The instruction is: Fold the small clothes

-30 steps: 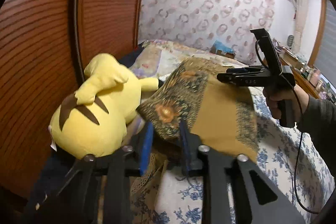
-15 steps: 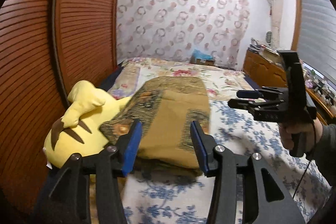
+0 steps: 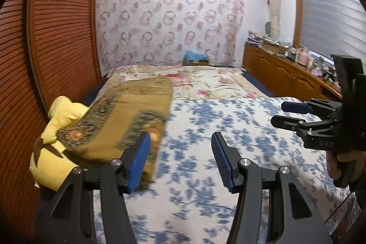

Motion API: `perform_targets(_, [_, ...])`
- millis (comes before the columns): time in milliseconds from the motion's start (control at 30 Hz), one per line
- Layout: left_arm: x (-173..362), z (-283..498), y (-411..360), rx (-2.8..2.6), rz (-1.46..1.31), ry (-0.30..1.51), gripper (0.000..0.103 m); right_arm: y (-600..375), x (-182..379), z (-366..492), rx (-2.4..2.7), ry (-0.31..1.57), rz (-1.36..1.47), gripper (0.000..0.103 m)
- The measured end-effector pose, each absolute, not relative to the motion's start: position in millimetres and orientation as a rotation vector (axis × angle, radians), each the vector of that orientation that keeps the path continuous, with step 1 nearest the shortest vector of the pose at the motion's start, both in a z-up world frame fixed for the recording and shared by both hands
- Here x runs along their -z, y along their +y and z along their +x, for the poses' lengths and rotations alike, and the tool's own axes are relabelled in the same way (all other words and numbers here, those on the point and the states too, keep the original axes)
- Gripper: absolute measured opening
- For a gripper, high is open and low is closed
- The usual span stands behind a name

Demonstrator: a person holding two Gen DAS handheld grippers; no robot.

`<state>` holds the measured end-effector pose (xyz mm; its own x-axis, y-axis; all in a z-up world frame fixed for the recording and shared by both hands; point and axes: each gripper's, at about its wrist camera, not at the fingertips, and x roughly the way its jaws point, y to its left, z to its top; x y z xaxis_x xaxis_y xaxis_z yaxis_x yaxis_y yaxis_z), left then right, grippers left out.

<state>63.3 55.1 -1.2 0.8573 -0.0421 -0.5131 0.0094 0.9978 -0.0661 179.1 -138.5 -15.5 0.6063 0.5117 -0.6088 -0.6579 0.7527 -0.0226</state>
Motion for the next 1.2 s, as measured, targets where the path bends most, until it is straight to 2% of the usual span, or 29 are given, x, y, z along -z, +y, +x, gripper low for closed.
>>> perform_targets(267, [-11.5,52.6,13.4,0.093,-0.023,0.527,0.054,-196.5,-1.4,139.1,-0.549,0.563,-0.189,0.076])
perform_targets(933, [-81.7,29.9,-27.1,0.095,-0.005,0.407,0.055,-264.1,-66.9,72.3,-0.345,0.372,-0.056,0.077])
perform_targets(1200, [-85.8,22.5,-28.3,0.074,-0.003,0.387,0.055,-266.1,-73.6,66.8,-0.328,0.350,-0.041,0.077])
